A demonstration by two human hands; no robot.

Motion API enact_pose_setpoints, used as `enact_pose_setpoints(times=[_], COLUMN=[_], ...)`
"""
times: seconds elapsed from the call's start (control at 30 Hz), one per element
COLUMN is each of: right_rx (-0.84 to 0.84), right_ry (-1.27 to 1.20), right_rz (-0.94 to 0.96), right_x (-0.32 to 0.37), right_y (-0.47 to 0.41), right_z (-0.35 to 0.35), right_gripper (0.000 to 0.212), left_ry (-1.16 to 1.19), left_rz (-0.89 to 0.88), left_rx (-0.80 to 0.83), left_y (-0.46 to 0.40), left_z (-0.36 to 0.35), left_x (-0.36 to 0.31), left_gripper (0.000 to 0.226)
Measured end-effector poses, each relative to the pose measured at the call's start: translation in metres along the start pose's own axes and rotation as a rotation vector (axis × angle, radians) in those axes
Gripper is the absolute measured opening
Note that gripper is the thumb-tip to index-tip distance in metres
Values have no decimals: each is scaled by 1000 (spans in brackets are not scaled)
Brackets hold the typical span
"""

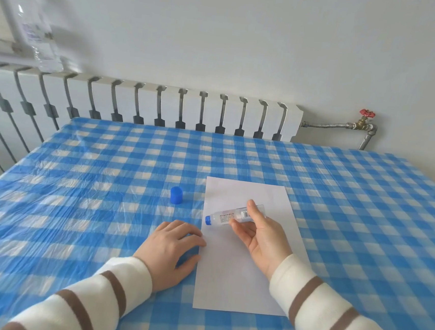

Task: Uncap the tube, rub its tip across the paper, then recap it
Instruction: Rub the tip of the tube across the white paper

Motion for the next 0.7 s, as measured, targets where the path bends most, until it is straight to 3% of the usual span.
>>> enact_pose_setpoints(times=[0.7], right_rx=[-33], right_ry=[106], right_rz=[23], right_x=[10], right_y=[5], right_z=[14], right_gripper=[33], left_ry=[22], left_rz=[31], left_rx=[23], left_y=[1], left_z=[-3], left_x=[1], left_gripper=[15])
Point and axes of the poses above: each hand's wrist, its own y-axis away from the middle knuckle, its own z-axis out of the back of the hand, x = y × z, the point moved 5 cm from there along -y, towards the middle knuckle, and after that the axes turned 8 degrees about -y, right-handed, at the moved point
